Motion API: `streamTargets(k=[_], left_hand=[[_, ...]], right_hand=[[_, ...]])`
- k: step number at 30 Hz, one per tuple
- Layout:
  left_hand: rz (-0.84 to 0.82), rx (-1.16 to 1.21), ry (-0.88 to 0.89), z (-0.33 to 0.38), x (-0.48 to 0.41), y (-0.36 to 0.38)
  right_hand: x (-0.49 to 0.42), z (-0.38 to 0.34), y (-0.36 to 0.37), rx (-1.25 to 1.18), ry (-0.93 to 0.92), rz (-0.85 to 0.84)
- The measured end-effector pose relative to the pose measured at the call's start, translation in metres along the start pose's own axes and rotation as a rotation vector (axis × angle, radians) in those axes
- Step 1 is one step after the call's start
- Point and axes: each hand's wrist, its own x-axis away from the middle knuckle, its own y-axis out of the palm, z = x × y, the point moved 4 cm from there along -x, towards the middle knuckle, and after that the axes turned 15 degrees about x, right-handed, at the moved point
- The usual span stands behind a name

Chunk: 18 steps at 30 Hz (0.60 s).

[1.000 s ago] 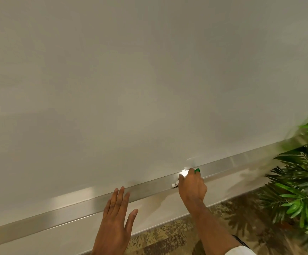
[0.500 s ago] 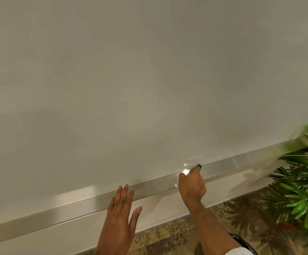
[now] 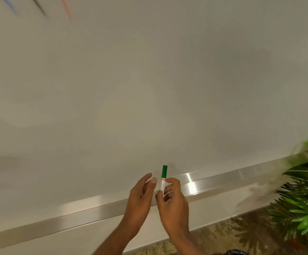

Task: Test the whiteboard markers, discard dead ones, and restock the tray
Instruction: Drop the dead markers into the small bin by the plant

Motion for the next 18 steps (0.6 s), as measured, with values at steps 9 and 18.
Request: streamTargets(k=[9,18], left_hand=[[0.023,0.331,-0.007,0.098,0.023,-0.035],[-0.14,0.391,0.0,0.188,0.061,-0.09]], right_hand=[[0.023,-0.101,-0.032,-0.119,-0.168,-0.124],[0.03,-0.214,-0.043,-0.768,0.04,-0.405]])
